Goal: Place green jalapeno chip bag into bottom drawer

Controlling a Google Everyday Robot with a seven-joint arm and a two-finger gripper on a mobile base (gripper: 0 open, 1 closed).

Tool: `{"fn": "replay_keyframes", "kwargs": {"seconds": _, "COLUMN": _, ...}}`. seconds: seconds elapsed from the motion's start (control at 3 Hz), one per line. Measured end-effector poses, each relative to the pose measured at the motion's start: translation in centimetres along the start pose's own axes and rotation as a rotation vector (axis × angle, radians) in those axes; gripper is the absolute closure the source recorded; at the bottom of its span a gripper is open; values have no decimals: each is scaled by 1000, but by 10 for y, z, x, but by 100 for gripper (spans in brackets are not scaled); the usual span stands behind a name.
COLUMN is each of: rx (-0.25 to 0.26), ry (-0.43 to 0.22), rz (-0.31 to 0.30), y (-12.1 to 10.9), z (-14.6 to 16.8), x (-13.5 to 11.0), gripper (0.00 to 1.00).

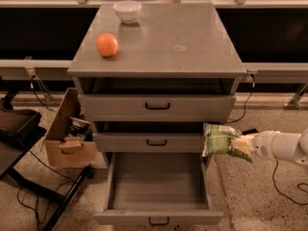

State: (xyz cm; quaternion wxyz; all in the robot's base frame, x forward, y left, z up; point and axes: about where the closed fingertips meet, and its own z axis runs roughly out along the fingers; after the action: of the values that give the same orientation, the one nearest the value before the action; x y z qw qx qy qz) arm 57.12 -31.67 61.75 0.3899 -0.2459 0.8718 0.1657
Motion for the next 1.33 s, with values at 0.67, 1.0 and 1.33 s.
{"fn": "replay_keyframes", "kwargs": {"seconds": 0.67, "rx": -24, "ry": 38, "rz": 40, "y": -8, "z": 30, "x": 34, "gripper": 100}}
{"fn": "replay_keyframes", "kwargs": {"seconds": 1.0, "rx": -54, "ry": 69, "rz": 57, "y": 16, "z": 83, "x": 62, "gripper": 100}}
{"fn": "replay_keyframes", "kwargs": {"seconds": 1.33, "rx": -134, "ry": 128, "rz": 62, "y": 61, "z": 170, "x": 103, "gripper": 100}}
